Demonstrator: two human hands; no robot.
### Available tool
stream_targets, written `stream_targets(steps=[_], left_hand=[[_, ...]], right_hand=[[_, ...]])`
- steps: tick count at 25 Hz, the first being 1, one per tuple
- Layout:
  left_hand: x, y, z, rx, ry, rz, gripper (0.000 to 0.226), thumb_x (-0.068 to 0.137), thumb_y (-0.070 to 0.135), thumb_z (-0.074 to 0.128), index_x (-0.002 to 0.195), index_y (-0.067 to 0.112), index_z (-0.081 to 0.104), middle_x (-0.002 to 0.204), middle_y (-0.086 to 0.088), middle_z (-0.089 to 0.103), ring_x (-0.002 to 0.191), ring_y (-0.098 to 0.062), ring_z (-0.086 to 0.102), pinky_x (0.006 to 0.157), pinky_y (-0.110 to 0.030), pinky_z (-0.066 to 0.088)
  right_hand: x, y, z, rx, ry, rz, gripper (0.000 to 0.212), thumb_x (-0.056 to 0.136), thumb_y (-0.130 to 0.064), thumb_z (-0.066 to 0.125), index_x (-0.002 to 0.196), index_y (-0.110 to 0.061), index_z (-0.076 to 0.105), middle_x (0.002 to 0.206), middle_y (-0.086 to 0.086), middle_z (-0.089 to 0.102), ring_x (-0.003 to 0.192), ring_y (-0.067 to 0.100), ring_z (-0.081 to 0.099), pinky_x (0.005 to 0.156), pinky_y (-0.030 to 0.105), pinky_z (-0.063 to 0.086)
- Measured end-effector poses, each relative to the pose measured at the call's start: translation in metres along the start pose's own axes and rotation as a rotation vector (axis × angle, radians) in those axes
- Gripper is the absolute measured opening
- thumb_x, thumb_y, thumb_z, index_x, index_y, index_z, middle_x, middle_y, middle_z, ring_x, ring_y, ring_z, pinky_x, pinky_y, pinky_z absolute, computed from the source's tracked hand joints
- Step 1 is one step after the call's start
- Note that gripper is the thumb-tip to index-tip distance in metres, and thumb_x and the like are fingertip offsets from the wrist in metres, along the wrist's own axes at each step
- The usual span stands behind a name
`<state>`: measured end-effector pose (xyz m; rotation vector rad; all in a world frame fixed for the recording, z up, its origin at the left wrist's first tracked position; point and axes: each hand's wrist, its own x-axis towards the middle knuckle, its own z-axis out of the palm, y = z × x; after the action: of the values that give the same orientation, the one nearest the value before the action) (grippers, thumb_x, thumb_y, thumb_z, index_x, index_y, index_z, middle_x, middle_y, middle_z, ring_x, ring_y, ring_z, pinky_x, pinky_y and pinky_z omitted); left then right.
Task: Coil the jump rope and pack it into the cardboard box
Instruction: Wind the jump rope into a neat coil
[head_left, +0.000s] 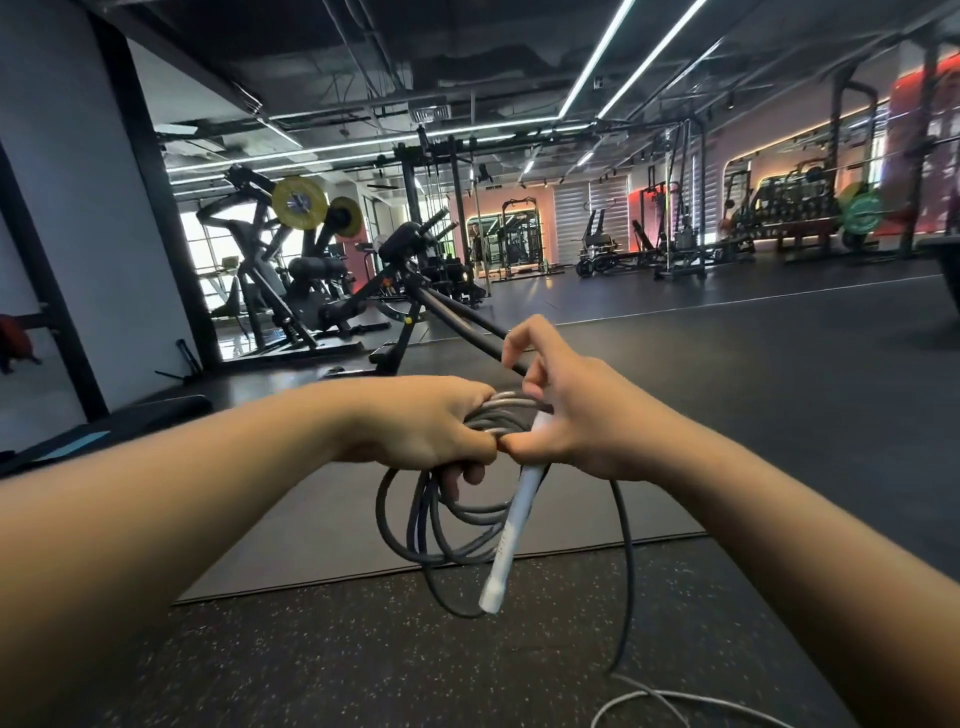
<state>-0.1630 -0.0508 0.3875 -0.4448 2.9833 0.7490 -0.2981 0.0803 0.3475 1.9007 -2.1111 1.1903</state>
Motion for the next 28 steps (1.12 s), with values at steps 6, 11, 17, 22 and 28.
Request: stream_targets(steps=[6, 11, 17, 22, 28], left_hand=[[-0.008, -0.005, 0.001, -0.470, -0.039, 0.014, 0.036, 0.092, 0.007, 0.056, 0.128, 0.012, 0.055, 0.061, 0.003, 0.037, 0.048, -0.011, 0.028, 0.050, -0.026, 0.033], [-0.008, -0.005, -0.006, -0.280, -0.060, 0.004, 0.038, 0.087, 0.034, 0.077, 0.114, 0.011, 0.068, 0.065, -0.004, 0.031, 0.053, -0.016, 0.023, 0.050, -0.028, 0.026], [-0.010, -0.015, -0.004, -0.404, -0.053, -0.013, 0.020, 0.090, 0.036, 0.073, 0.089, 0.019, 0.062, 0.058, 0.002, 0.026, 0.051, -0.016, 0.016, 0.049, -0.026, 0.025], [-0.014, -0.020, 0.001, -0.504, 0.020, 0.041, 0.019, 0.093, 0.042, 0.068, 0.085, 0.025, 0.069, 0.057, 0.003, 0.027, 0.047, -0.012, 0.021, 0.047, -0.024, 0.029], [-0.026, -0.025, -0.021, -0.771, 0.378, 0.137, 0.035, 0.093, 0.048, 0.057, 0.100, 0.018, 0.074, 0.060, 0.004, 0.022, 0.045, -0.010, 0.019, 0.044, -0.025, 0.028]], right_hand=[[-0.001, 0.014, -0.001, 0.186, -0.052, -0.128, 0.074, 0.064, -0.034, 0.095, 0.110, -0.027, 0.038, 0.079, 0.017, 0.041, 0.064, 0.026, 0.040, 0.058, 0.046, 0.042], [0.011, 0.002, 0.000, -0.065, -0.041, -0.237, 0.083, 0.057, -0.043, 0.097, 0.105, -0.036, 0.030, 0.067, -0.003, 0.046, 0.056, 0.005, 0.043, 0.052, 0.019, 0.036], [0.018, -0.007, 0.003, -0.160, -0.046, -0.326, 0.084, 0.058, -0.052, 0.093, 0.107, -0.037, 0.026, 0.069, -0.009, 0.038, 0.054, 0.006, 0.039, 0.050, 0.021, 0.035], [0.021, -0.007, -0.001, -0.114, -0.017, -0.304, 0.081, 0.059, -0.053, 0.093, 0.111, -0.030, 0.035, 0.073, -0.006, 0.043, 0.059, 0.003, 0.045, 0.053, 0.019, 0.036], [0.004, 0.021, 0.002, 0.294, -0.025, 0.042, 0.047, 0.078, -0.064, 0.073, 0.106, -0.028, 0.065, 0.073, 0.011, 0.070, 0.056, 0.025, 0.053, 0.055, 0.042, 0.050]])
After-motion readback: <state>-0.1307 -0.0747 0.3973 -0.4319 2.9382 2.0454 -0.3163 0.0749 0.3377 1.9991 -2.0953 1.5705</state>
